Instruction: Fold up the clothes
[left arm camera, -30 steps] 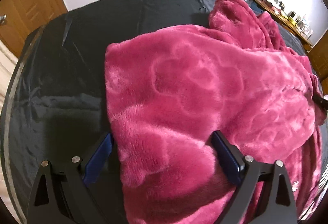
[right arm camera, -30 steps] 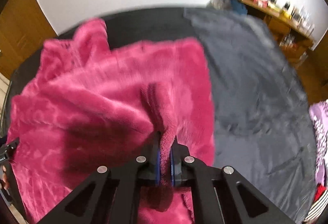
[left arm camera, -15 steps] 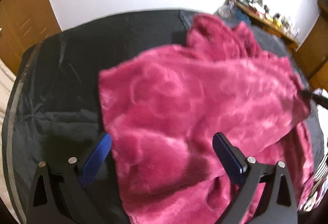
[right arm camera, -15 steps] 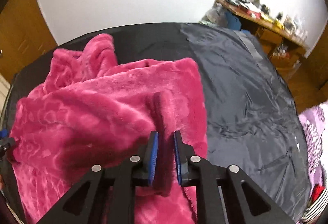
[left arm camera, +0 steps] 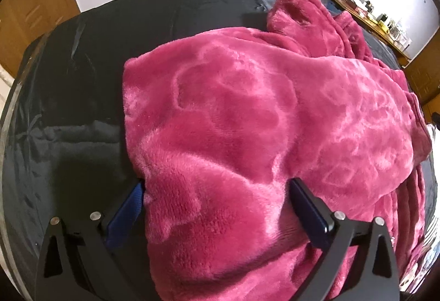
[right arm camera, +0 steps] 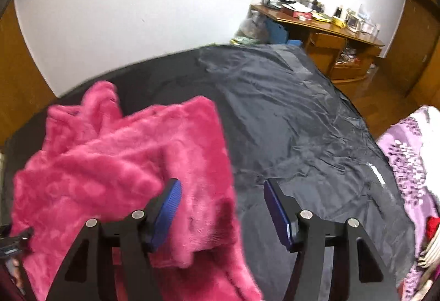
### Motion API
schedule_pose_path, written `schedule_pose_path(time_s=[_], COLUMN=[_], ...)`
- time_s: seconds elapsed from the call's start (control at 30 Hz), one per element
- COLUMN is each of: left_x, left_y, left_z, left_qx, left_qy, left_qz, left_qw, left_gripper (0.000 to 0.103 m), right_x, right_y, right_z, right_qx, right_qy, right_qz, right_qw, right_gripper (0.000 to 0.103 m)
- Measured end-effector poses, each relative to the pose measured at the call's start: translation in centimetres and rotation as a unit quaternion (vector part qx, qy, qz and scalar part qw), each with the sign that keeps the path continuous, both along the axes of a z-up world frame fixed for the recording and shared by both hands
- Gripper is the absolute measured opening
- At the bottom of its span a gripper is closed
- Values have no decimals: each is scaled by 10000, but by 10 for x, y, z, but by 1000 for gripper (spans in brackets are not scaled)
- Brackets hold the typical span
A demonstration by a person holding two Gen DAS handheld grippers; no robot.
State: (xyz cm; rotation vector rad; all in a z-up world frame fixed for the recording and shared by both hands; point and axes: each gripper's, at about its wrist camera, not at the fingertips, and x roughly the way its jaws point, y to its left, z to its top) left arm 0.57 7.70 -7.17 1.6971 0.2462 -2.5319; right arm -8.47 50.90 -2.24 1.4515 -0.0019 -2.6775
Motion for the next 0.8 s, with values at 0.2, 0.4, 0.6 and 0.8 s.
schedule_pose_path(time_s=[0.2, 0.4, 0.6, 0.8], left_x=[-2, -8, -3, 35], left_y=[6, -3, 2, 17], left_z=[9, -7, 9, 35], left_qx=[-286, -58, -216, -116], left_qy=[105, 23, 44, 123], left_qz=[-122, 13, 56, -206], left_qw=[9995, 10000, 9997, 9996], left_gripper=[102, 103, 103, 103], right_x=[11, 3, 1, 42], right_y=[-52, -58, -63, -65], right_z=[-19, -72, -66, -35], right_qx=[-168, -98, 103, -7], right_qy=[-425, -1062, -1106, -824], right_qz=[1110, 1102, 1138, 1657], right_qw=[9928, 9882, 9873, 9827], right_gripper=[64, 64, 65, 65])
